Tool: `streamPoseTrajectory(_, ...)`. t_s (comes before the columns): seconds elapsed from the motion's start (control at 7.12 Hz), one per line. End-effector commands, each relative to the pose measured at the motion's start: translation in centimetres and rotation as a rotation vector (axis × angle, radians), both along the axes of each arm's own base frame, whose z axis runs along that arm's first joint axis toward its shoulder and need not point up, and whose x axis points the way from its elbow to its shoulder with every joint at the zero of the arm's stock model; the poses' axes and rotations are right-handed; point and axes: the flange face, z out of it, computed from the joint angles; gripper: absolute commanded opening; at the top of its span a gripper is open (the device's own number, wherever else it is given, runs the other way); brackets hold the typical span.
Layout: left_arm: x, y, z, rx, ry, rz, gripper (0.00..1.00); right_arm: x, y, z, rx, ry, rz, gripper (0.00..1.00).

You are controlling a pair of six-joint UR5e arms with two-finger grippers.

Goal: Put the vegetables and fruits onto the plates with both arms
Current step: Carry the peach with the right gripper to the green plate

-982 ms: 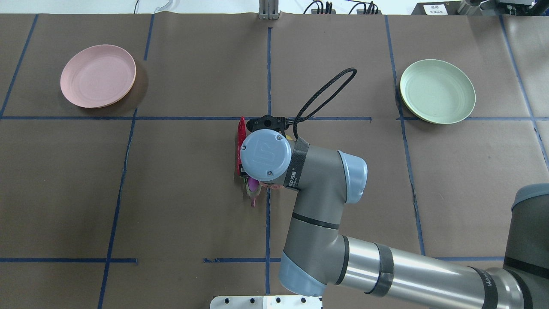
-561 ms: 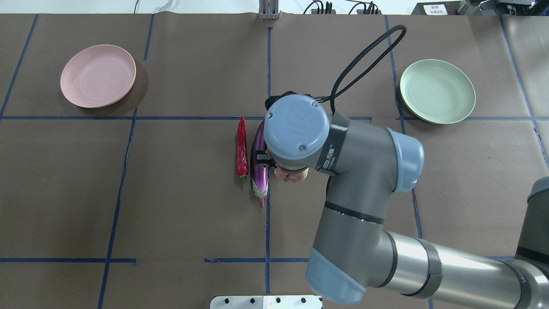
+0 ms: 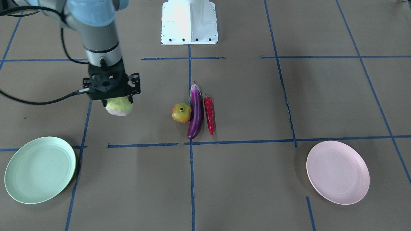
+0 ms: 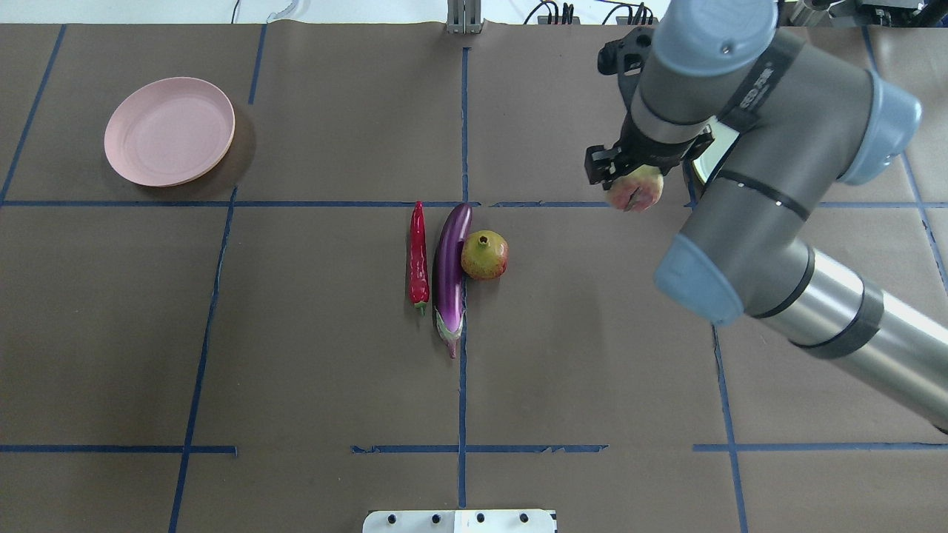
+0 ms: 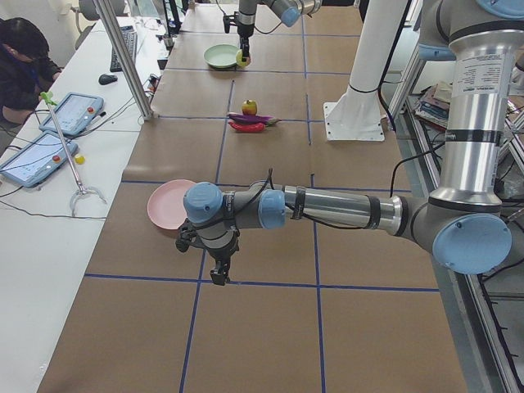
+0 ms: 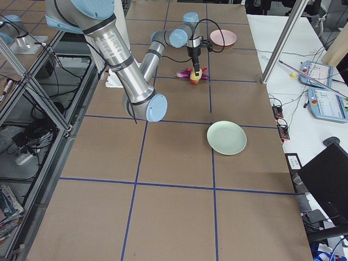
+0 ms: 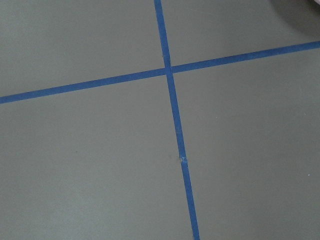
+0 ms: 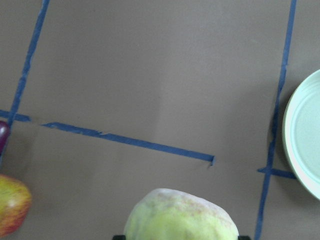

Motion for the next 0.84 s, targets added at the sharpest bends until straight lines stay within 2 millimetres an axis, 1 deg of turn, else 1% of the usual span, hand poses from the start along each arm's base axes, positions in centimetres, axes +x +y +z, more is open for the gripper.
streamPoseTrajectory(0.0, 0.1, 0.0, 0.0, 0.000, 0.000, 0.003, 1.00, 6.1, -5.4, 10.7, 0.045, -0.023, -0.076, 0.01)
streamPoseTrajectory(0.14, 0.1, 0.0, -0.1, 0.001, 0.000, 0.003, 1.00, 8.6, -6.9, 16.3, 0.058, -0.025, -0.109, 0.01)
streamPoseTrajectory(0.28, 0.3, -0.1, -0.1, 0.003, 0.002, 0.005, 1.00, 11.0, -7.6, 21.5, 0.069, -0.050, -0.135, 0.01)
streamPoseTrajectory(0.42, 0.4, -0.1, -0.1, 0.004, 0.002, 0.008, 1.00, 12.7, -7.8, 26.6, 0.079, -0.054, -0.164, 0.02)
streamPoseTrajectory(0.56, 0.3, -0.1, -0.1, 0.003, 0.002, 0.006, 1.00, 12.8, -8.2, 28.8, 0.063, -0.048, -0.162, 0.05)
streamPoseTrajectory(0.7, 0.4, -0.1, -0.2, 0.004, 0.002, 0.007, 1.00, 12.7, -8.5, 30.7, 0.028, -0.035, -0.160, 0.19)
